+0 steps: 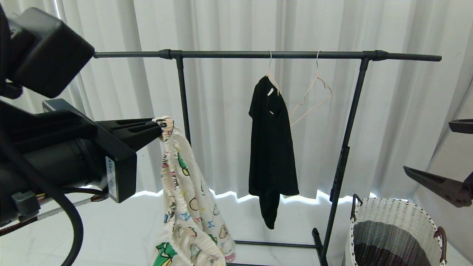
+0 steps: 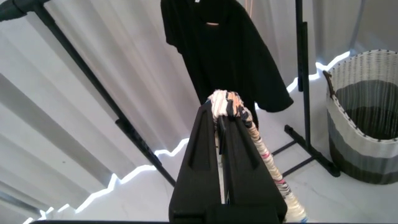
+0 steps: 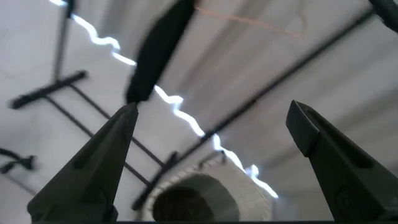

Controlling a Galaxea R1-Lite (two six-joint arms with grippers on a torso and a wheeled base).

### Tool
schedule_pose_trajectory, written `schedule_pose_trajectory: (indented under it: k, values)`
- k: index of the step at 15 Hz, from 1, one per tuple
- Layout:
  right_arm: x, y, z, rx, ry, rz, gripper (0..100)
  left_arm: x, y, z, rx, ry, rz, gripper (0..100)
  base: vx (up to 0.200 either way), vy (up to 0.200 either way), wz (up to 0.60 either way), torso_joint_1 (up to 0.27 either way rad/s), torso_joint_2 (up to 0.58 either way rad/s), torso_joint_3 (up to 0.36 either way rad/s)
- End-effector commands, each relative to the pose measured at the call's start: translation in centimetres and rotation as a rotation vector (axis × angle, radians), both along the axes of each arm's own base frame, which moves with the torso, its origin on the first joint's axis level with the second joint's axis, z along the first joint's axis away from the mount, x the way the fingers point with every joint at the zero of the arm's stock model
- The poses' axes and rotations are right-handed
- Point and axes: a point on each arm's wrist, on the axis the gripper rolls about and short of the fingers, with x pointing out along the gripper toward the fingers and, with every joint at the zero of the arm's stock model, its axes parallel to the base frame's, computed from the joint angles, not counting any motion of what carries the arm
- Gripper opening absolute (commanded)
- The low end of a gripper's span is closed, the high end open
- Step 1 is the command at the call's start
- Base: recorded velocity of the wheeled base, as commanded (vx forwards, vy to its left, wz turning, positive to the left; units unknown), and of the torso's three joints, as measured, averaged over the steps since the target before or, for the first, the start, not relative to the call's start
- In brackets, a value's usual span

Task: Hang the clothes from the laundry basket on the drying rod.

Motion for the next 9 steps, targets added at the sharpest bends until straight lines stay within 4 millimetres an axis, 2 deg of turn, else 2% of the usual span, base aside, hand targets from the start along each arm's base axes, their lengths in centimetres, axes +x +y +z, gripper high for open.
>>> schedule_pose_trajectory:
  k: [1, 2, 4, 7, 9]
  values:
    - [1.7, -0.7, -0.4, -0.071, 0.011, -0.120, 100, -0.4, 0.5, -0.1, -0.003, -0.005, 0.008, 0, 0.000, 0.000, 0.00, 0.000, 0.00, 0.000]
    - [2.5, -1.7, -0.4, -0.153, -0.007, -0.185, 100, -0.7, 0.8, -0.2, -0.005, -0.008, 0.011, 0, 0.000, 0.000, 0.00, 0.000, 0.00, 0.000]
    - [3.3, -2.4, -0.6, -0.204, -0.036, -0.236, 100, -0.7, 0.9, -0.1, -0.007, -0.010, 0.014, 0, 0.000, 0.000, 0.00, 0.000, 0.00, 0.000]
    - [4.2, -2.1, -1.8, -0.193, -0.087, -0.246, 100, -0.7, 0.9, -0.2, -0.009, -0.009, 0.017, 0, 0.000, 0.000, 0.00, 0.000, 0.00, 0.000]
    - [5.1, -1.6, -3.5, -0.211, -0.141, -0.243, 100, -0.7, 1.1, -0.1, -0.011, -0.011, 0.020, 0, 0.000, 0.000, 0.00, 0.000, 0.00, 0.000]
